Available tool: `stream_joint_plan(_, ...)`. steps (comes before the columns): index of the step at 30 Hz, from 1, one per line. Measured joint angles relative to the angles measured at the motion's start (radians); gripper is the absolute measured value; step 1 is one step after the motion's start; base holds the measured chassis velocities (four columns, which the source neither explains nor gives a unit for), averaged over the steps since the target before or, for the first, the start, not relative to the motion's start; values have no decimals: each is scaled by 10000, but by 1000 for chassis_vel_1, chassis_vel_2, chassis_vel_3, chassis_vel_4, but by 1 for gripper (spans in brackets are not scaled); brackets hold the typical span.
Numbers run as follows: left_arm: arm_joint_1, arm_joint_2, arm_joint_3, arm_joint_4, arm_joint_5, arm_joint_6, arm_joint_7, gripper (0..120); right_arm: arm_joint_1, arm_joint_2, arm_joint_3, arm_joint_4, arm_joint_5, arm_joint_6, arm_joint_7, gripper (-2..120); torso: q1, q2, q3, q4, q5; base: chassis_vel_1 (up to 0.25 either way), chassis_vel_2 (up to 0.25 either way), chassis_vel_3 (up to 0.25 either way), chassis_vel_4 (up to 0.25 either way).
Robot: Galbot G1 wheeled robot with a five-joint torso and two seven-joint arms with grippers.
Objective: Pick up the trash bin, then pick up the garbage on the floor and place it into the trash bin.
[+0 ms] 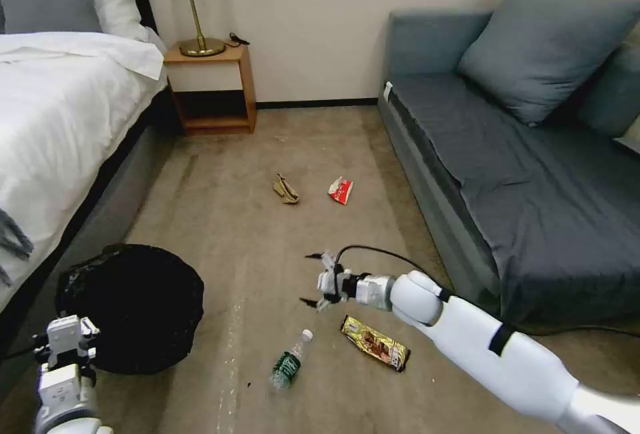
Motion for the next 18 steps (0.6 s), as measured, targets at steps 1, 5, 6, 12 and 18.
stream_joint_plan(1,0,0,0,0,0,0,0,4,0,0,0,0,0,0,0,100,0,0,0,0,0,0,0,0,0)
stream_joint_plan(5,18,-69,-86,81,45,-8,28,4,12,241,-351,-278,-1151,353,-424,100,0,0,0,0,0,0,0,0,0)
stream_joint_plan(6,25,-69,-126,133,-13,-8,32,3,-25,380,-575,-427,-1664,535,-502,100,0,0,0,0,-1,0,0,0,0)
stream_joint_plan(12,81,-92,-191,173,-140,15,37,3,-382,1078,-612,-999,-4153,1465,-747,100,0,0,0,0,1,0,0,0,0)
stream_joint_plan(18,129,-214,-140,77,-46,27,37,3,-545,1559,-649,-1489,-5688,2074,-768,100,0,0,-1,-1,-1,0,0,0,0)
